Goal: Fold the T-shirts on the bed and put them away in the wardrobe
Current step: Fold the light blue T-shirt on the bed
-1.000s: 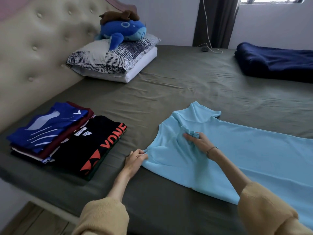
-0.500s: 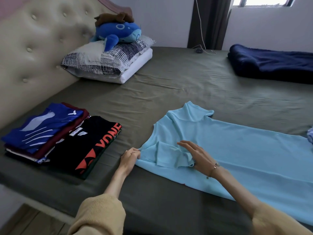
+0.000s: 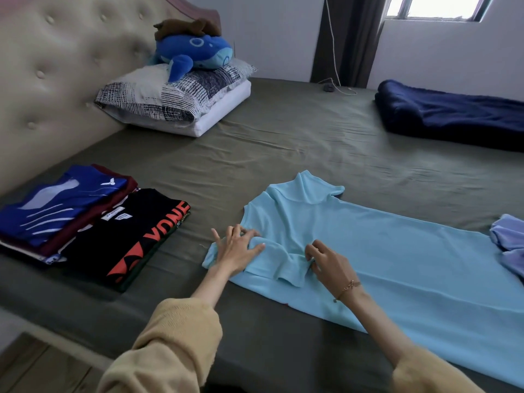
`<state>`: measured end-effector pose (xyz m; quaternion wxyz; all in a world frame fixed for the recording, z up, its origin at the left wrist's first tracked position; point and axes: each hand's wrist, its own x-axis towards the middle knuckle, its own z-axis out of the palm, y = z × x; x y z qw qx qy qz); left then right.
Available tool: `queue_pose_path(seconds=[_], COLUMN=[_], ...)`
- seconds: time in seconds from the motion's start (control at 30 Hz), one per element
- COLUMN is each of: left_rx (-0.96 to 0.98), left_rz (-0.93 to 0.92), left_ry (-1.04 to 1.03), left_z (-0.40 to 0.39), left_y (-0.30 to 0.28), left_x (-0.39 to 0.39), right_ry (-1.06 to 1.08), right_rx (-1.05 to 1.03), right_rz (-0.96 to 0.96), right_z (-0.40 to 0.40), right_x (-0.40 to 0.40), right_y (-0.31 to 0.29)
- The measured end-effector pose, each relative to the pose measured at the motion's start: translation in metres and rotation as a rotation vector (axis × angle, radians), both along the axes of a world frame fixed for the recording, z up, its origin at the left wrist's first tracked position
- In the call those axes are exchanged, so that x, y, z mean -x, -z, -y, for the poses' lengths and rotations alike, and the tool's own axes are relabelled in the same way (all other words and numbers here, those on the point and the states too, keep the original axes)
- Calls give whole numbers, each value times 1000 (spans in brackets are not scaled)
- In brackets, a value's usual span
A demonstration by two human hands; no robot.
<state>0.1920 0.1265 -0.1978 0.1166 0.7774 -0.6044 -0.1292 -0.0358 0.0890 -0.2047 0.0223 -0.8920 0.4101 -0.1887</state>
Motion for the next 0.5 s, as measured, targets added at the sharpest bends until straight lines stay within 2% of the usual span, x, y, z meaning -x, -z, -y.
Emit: queue_pose_path(seconds=[0.1, 0.33, 0.43, 0.5], left_rx=[-28, 62, 167, 226], left_rz=[6, 116, 150, 107], left_ry=[4, -59, -59, 46], left_z=[5, 11, 5, -4], left_y=[0, -4, 6, 10], left_x=[-1, 2, 13, 27], right_ry=[15, 52, 87, 90], right_rx=[45, 182, 105, 5], right_rz=[-3, -17, -8, -77], right_z=[-2, 0, -9, -16], right_x=[3, 6, 9, 12], right_y=[4, 13, 14, 12])
